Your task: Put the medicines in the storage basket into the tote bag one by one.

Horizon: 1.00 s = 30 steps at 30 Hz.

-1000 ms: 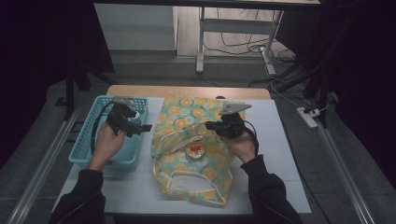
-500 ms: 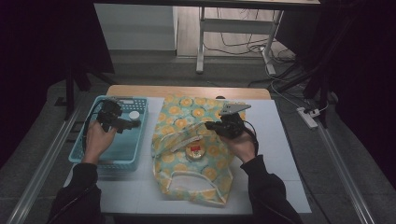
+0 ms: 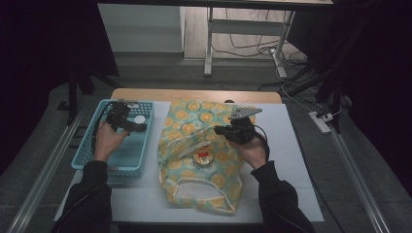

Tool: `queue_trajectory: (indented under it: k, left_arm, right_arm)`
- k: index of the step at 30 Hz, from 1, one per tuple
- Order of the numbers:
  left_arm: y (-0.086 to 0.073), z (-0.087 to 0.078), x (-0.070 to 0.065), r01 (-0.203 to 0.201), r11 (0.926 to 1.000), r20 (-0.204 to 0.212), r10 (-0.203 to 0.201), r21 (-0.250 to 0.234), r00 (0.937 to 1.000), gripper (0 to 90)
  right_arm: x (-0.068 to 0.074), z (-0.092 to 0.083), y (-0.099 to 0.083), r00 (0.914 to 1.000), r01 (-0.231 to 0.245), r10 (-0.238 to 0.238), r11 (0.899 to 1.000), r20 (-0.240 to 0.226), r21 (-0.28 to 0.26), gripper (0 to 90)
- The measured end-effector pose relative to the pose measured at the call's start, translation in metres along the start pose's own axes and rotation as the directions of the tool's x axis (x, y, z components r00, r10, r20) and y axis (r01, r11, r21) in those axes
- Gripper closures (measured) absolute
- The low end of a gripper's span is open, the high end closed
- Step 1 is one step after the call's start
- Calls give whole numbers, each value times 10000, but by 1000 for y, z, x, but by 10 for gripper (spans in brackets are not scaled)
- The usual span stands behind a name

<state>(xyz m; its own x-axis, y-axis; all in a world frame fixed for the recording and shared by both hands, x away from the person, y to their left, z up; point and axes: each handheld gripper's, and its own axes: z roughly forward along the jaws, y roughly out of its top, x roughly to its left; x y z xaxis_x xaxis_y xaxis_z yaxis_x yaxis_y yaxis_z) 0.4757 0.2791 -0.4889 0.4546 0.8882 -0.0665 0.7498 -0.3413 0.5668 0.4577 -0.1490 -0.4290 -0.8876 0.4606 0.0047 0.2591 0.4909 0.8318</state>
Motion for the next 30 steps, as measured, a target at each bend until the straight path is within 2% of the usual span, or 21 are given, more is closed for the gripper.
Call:
queue_trajectory:
  k: [4,8,10,12,15,22,27,30]
  left_arm:
    - [3,8,1,129,9997,-179,-125,228,9998,10]
    - [6,11,1,37,9993,-227,-29,370,9997,51]
    - [7,10,1,-113,9994,-317,123,313,9994,122]
    - [7,11,1,-153,9993,-62,155,327,9999,212]
    - [8,13,0,-212,9986,-92,217,492,9997,282]
    - [10,13,1,94,9990,73,-97,427,9999,490]
    - [10,13,2,380,9984,134,-385,413,9992,498]
    - [10,11,4,727,9966,235,-737,392,9970,500]
  right_arm:
    - [0,0,0,10000,14,-14,10000,6,-7,900]
    - [0,-1,0,10000,5,-5,10000,15,-21,900]
    - [-1,-1,0,10000,-7,7,10000,21,-23,900]
    - [-1,-1,0,10000,-6,6,10000,20,-24,900]
    - [-1,-1,0,10000,13,-13,10000,12,-23,900]
    - [-1,-1,0,10000,-10,10,10000,6,-31,900]
    - [-1,-2,0,10000,-3,3,10000,21,-39,900]
    - [-1,-2,0,10000,-5,5,10000,22,-38,900]
